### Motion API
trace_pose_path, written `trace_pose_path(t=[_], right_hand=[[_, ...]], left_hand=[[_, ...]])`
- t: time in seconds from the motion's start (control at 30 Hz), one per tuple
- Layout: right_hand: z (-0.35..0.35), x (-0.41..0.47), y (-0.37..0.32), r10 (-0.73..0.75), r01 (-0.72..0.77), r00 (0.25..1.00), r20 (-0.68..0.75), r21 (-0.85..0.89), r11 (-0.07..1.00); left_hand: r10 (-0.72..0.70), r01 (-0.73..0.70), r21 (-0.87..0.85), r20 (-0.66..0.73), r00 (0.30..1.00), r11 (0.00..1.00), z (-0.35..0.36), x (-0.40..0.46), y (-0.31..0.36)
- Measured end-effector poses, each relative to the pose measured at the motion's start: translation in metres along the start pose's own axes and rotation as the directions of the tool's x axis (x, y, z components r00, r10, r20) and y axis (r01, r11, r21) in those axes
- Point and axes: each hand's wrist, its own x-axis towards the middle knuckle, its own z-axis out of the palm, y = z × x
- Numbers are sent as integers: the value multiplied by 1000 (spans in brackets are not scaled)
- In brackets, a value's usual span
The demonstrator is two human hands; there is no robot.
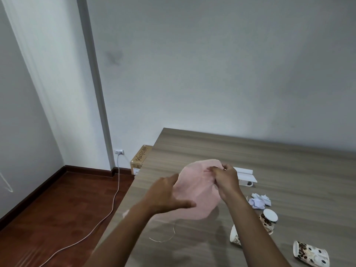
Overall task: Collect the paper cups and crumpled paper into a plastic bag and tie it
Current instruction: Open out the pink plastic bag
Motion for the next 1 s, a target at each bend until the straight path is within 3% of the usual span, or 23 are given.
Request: trace_pose_path(t=[0.07, 0.17, 0.27, 0.33, 0.4, 0.5, 0.6, 0.7, 0.87, 1.0], right_hand=[[2, -3, -3, -53, 55, 998, 25, -74, 996], [-13, -2, -7, -181, 202, 979, 99, -292, 935], [-37, 0, -9, -266, 304, 953, 147, -487, 819], [-51, 2, -8, -246, 276, 960, 130, -550, 788], [-62, 0, -11, -111, 167, 985, 135, -551, 818], [-74, 0, -15, 121, -1, 956, 268, -407, 913], [-83, 4, -17, 229, -257, 873, 431, 8, 966], [-89, 9, -14, 181, -394, 797, 576, 269, 879], [-87, -2, -12, 24, -396, 734, 679, 399, 827], [-81, 11, 0, 42, -427, 709, 704, 381, 820]], left_hand=[[-125, 117, -177, -35, 992, 977, 5, 5, 1], [-311, 275, -581, 40, 950, 766, -3, 7, -9], [-416, 319, -747, 63, 907, 583, -13, 6, -18], [-472, 355, -850, 147, 869, 390, -18, 5, -27], [-449, 364, -903, 236, 862, 226, -24, 5, -37], [-339, 438, -874, 356, 871, 210, -36, 0, -46], [-208, 490, -819, 446, 871, 298, -46, -3, -57], [-76, 474, -836, 472, 878, 276, -50, -4, -64], [-182, 392, -860, 349, 919, 328, -54, 0, -43], [-304, 337, -941, 309, 901, 42, -45, 5, -33]])
